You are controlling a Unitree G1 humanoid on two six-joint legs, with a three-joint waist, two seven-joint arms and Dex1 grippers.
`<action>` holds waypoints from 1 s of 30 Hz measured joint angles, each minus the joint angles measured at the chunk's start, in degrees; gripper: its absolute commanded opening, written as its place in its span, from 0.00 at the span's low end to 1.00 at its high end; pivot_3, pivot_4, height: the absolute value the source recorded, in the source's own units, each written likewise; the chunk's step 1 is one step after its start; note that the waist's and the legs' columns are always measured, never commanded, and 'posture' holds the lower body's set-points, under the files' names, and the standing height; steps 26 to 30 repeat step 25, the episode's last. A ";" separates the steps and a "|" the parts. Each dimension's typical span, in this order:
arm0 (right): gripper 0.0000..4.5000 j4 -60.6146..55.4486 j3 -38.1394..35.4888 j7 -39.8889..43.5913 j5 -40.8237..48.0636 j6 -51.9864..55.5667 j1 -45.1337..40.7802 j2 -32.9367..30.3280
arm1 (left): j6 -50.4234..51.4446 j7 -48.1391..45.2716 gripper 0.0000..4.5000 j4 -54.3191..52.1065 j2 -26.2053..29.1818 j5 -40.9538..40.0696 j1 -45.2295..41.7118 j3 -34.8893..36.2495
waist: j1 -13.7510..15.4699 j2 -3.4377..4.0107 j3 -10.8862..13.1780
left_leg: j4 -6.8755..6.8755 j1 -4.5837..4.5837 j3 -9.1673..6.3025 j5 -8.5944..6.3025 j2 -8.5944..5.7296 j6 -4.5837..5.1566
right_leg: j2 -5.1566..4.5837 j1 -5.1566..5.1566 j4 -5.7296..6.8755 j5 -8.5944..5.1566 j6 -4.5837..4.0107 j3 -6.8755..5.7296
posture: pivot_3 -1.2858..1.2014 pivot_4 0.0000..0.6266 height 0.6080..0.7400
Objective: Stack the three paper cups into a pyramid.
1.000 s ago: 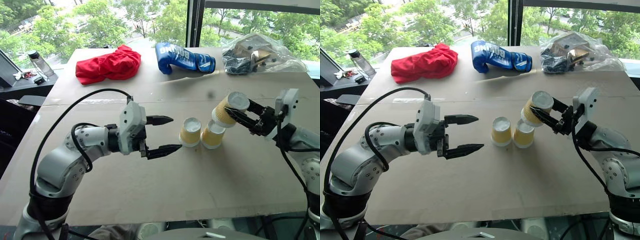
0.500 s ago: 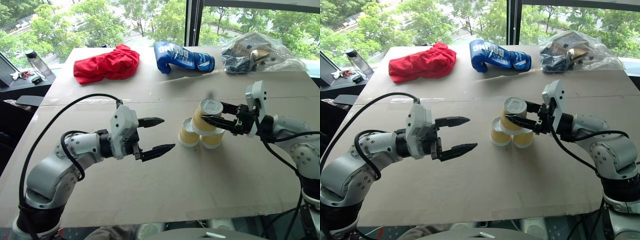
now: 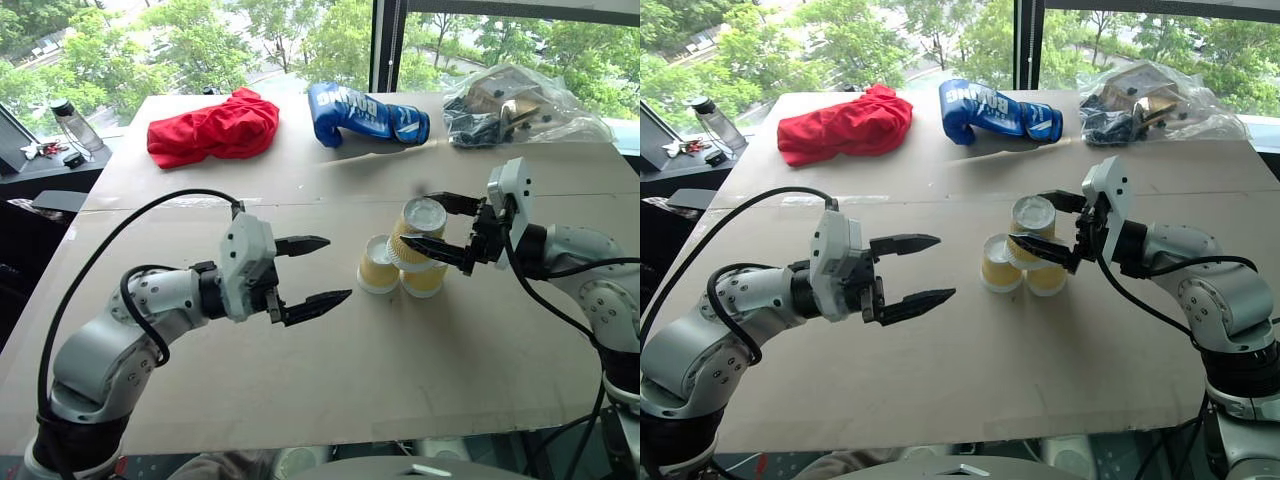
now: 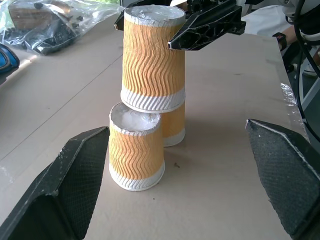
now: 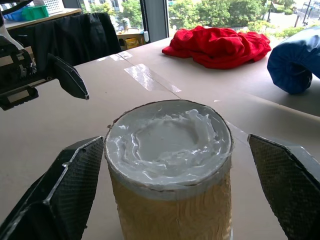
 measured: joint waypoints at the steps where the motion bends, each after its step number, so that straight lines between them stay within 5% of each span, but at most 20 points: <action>1: 0.98 -0.36 -1.07 0.06 0.96 0.15 0.40 -0.43 | -0.20 -0.07 1.00 0.00 -0.13 -0.12 0.68 0.06 | 0.01 0.00 0.00 | -0.01 -0.01 0.00 0.00 0.00 0.00 | -0.01 0.00 -0.01 0.00 0.00 -0.01 | 0.52 0.24 0.98; 10: 0.98 -9.31 -16.35 4.14 9.90 3.57 18.36 -9.81 | -4.84 0.97 1.00 2.53 -4.08 2.45 12.82 3.00 | 0.09 0.01 0.07 | -0.10 -0.08 -0.04 -0.04 0.04 0.04 | -0.18 0.01 -0.26 -0.11 -0.22 -0.01 | 0.52 0.24 0.98; 15: 0.98 1.55 -17.32 12.16 -3.34 -14.58 34.78 -4.51 | -13.64 9.27 1.00 8.57 -10.87 17.48 19.78 -2.86 | 0.26 -0.10 -0.06 | -0.15 0.14 0.10 -0.03 0.04 0.05 | -0.12 0.18 -0.24 -0.10 -0.26 0.11 | 0.52 0.24 0.98; 23: 0.98 19.49 -13.72 17.72 -13.20 -33.84 33.12 0.21 | -19.86 12.03 1.00 10.58 -14.38 24.43 21.08 -6.55 | -0.01 0.00 -0.04 | -0.06 0.22 0.13 -0.03 0.20 0.04 | 0.00 0.15 -0.16 -0.03 -0.35 0.13 | 0.52 0.24 0.98; 30: 0.98 21.32 -13.72 17.98 -13.36 -35.72 32.51 0.74 | -21.36 11.76 1.00 10.99 -14.43 25.10 22.32 -6.57 | 0.02 0.01 -0.03 | -0.12 0.20 0.13 -0.03 0.21 0.03 | 0.00 0.12 -0.17 -0.03 -0.35 0.13 | 0.52 0.24 0.98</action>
